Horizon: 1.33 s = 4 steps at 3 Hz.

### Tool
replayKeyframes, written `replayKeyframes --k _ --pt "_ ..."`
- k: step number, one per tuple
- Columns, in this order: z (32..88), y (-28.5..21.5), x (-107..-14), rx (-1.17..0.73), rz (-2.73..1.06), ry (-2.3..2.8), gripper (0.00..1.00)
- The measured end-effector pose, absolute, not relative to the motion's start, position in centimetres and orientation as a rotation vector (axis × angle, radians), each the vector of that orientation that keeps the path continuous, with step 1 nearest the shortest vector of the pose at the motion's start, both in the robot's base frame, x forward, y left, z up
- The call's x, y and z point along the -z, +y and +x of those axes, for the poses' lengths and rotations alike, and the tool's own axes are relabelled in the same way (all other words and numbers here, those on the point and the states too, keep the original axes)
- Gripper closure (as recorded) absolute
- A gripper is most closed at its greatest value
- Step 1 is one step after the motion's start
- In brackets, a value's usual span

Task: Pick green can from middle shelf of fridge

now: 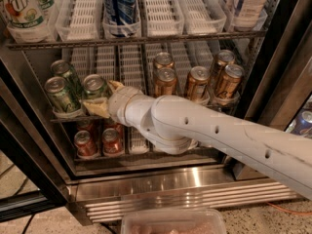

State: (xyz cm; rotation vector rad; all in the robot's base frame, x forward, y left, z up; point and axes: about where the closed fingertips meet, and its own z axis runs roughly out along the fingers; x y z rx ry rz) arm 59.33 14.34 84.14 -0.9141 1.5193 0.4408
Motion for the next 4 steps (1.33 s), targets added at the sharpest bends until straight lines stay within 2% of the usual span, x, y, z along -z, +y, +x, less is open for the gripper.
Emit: replayKeyframes --k 4 --pt "58.0 13.3 -88.1 -0.529 -0.992 1.529 1.00"
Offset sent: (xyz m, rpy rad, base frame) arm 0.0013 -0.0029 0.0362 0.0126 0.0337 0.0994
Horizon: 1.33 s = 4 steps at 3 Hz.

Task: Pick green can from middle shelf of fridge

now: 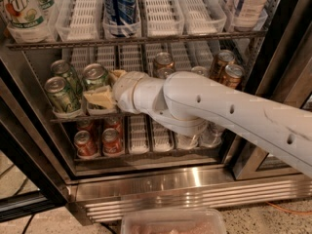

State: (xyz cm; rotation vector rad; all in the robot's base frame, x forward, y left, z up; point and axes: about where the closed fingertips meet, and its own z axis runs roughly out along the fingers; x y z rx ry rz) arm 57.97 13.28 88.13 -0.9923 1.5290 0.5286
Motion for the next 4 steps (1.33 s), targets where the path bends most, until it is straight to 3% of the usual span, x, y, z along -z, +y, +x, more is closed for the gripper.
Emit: replayKeyframes --k 4 --pt "51.1 4.5 -87.2 -0.676 -1.143 1.603 1.00"
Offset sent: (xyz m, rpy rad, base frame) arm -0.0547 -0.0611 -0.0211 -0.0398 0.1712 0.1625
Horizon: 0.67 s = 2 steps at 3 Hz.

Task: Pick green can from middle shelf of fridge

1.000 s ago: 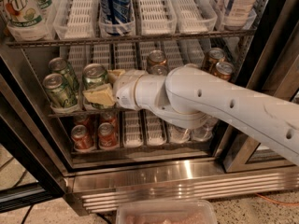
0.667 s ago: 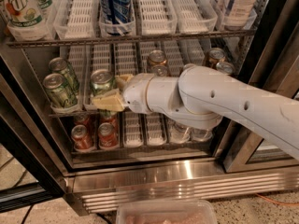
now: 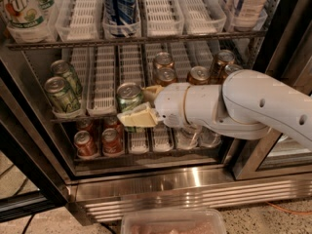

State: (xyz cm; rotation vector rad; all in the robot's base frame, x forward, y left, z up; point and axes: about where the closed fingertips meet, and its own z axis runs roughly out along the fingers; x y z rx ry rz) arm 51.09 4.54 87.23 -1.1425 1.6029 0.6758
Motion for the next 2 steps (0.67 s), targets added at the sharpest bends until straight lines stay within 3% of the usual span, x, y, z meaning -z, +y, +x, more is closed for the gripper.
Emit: replayKeyframes --k 2 --pt "48.4 1.8 -87.4 -0.801 -1.329 1.607 1.00"
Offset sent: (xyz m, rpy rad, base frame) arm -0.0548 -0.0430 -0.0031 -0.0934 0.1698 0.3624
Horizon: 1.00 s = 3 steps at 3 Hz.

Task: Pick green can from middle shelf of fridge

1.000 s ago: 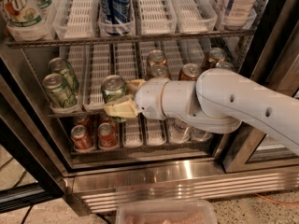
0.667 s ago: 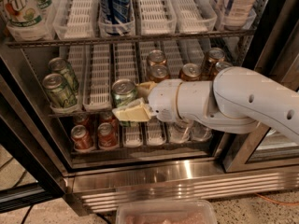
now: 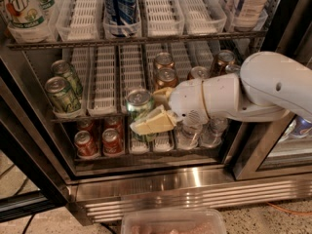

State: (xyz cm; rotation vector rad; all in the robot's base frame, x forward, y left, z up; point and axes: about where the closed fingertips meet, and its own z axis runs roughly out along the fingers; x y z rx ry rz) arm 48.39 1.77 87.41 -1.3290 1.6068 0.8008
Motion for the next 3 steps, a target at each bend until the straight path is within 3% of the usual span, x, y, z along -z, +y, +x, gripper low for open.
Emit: replayKeyframes --k 2,3 --pt "43.7 1.7 -87.4 -1.010 -1.567 1.518 1.00" --pt "43.7 1.7 -87.4 -1.010 -1.567 1.518 1.00"
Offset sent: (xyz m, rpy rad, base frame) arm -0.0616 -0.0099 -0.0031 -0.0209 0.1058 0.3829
